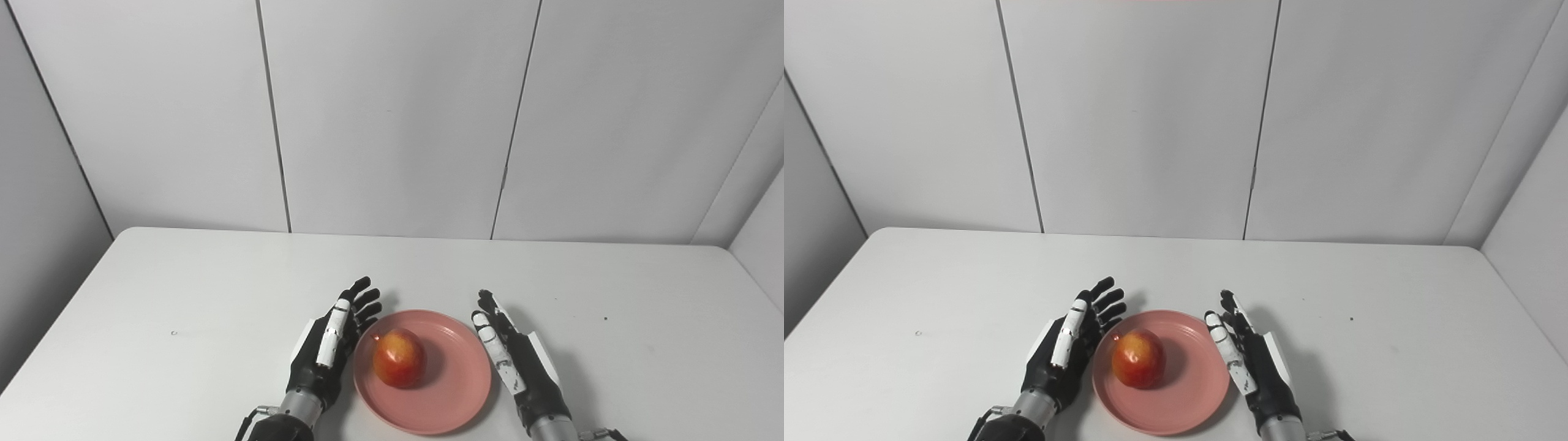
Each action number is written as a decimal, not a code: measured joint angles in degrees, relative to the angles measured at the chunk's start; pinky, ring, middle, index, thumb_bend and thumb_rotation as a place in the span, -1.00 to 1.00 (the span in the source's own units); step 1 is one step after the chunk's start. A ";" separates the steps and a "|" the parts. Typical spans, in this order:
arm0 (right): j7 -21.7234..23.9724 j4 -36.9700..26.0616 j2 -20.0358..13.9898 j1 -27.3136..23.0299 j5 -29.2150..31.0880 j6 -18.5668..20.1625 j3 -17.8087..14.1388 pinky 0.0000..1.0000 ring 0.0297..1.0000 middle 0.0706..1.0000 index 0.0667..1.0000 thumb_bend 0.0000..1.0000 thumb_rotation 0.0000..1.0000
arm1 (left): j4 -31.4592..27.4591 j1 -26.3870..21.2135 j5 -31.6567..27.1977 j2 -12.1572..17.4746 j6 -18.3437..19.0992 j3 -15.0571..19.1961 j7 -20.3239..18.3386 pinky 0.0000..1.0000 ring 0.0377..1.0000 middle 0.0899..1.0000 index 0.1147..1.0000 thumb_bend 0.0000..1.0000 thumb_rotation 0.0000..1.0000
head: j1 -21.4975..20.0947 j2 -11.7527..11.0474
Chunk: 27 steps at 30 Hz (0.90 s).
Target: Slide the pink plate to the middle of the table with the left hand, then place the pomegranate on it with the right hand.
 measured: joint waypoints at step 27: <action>-1.40 2.99 0.60 -0.02 6.19 -4.91 -2.76 1.00 1.00 1.00 1.00 -0.50 1.00 | 1.41 0.63 0.29 1.34 -5.29 -0.87 -1.41 1.00 1.00 1.00 1.00 -0.17 1.00 | -0.79 -0.09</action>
